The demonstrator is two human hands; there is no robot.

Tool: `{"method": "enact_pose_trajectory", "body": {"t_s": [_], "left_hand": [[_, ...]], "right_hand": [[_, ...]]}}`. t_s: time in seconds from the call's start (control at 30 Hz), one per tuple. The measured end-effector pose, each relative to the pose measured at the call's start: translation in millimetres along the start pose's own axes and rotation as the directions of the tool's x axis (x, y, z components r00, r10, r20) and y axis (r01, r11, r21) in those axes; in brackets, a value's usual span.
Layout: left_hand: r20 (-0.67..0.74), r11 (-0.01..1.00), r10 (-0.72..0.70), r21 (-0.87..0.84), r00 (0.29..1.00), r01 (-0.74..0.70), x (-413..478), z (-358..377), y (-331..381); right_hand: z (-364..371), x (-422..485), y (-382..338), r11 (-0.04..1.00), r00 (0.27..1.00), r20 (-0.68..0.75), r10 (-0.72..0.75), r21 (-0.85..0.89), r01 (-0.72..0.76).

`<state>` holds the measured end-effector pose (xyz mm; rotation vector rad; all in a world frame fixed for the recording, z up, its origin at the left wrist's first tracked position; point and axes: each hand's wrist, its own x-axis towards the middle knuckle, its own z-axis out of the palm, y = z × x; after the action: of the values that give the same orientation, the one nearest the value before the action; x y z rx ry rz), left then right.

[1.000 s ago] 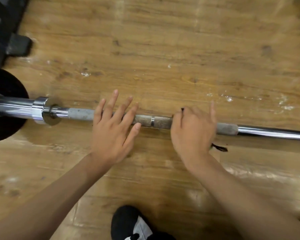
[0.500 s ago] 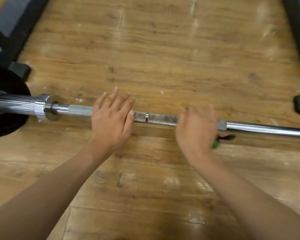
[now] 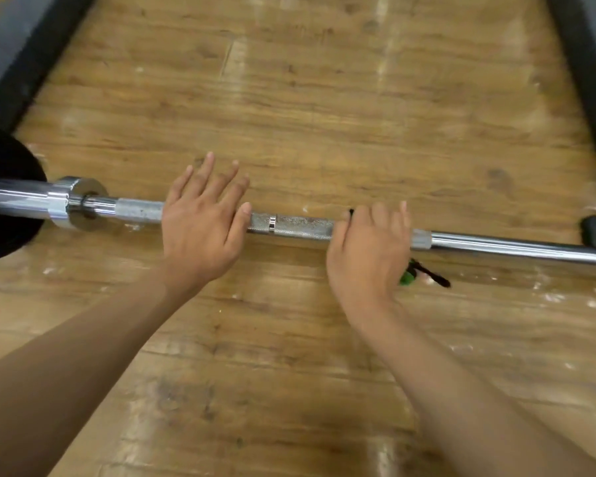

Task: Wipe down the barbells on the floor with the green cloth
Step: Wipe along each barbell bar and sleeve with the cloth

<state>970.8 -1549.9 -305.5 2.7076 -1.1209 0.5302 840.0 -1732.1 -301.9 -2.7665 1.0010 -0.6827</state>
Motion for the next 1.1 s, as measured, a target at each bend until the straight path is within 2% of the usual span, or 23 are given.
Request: {"method": "enact_pose_trajectory", "body": {"t_s": [0.1, 0.2, 0.27, 0.33, 0.4, 0.43, 0.5, 0.6, 0.67, 0.73, 0.83, 0.9, 0.97, 1.0, 1.1], "left_hand": [[0.023, 1.0, 0.011, 0.008, 1.0, -0.011, 14, 5, -3], [0.028, 1.0, 0.005, 0.014, 1.0, -0.005, 27, 8, -7], [0.014, 1.0, 0.0, 0.02, 1.0, 0.0, 33, 11, -8], [-0.021, 1.0, -0.007, 0.03, 1.0, 0.007, 39, 17, -8], [-0.04, 0.999, -0.005, 0.04, 0.999, 0.007, 45, 21, -9], [-0.042, 0.998, -0.003, 0.055, 0.999, 0.005, 48, 22, -10], [-0.029, 0.996, 0.013, 0.084, 0.999, -0.011, 56, 21, -12], [0.018, 0.994, 0.024, 0.107, 1.0, -0.025, 64, 24, -15], [0.043, 0.993, 0.021, 0.116, 0.999, -0.026, 71, 28, -18], [0.05, 0.993, 0.012, 0.114, 0.999, -0.018, 78, 30, -18], [0.054, 0.994, -0.007, 0.112, 0.999, 0.001, 88, 31, -20], [0.061, 0.993, -0.025, 0.12, 0.998, 0.017, 94, 34, -20], [0.067, 0.991, -0.036, 0.128, 0.997, 0.027, 99, 35, -20], [0.073, 0.992, -0.039, 0.124, 0.997, 0.029, 101, 36, -21], [0.093, 0.994, -0.018, 0.11, 0.995, 0.008, 106, 36, -21]], "right_hand": [[13, 6, -45, 0.964, 0.965, 0.077, -0.25, 0.11, 0.241], [3, 25, 11, 0.924, 0.919, 0.098, -0.381, 0.072, 0.376], [-7, 33, 70, 0.954, 0.953, 0.056, -0.299, -0.011, 0.3], [-13, 42, 104, 0.991, 0.992, 0.038, -0.116, -0.063, 0.119], [-2, 46, 87, 0.994, 0.997, 0.002, 0.072, -0.082, -0.072], [7, 48, 63, 0.993, 0.995, -0.024, 0.096, -0.069, -0.097], [24, 46, 2, 1.0, 0.999, -0.042, 0.007, 0.002, -0.007], [45, 40, -62, 0.967, 0.974, -0.002, -0.229, 0.118, 0.227], [47, 49, -50, 0.92, 0.927, 0.007, -0.375, 0.128, 0.371], [40, 59, -2, 0.883, 0.886, 0.005, -0.463, 0.086, 0.461], [28, 74, 80, 0.917, 0.914, -0.08, -0.398, -0.003, 0.399], [26, 77, 99, 0.981, 0.973, -0.126, -0.195, -0.016, 0.194], [32, 78, 64, 1.0, 0.989, -0.15, 0.015, 0.003, -0.015], [40, 79, 34, 1.0, 0.989, -0.149, 0.019, 0.023, -0.015], [63, 72, -50, 0.971, 0.974, -0.117, -0.196, 0.115, 0.209]]}}
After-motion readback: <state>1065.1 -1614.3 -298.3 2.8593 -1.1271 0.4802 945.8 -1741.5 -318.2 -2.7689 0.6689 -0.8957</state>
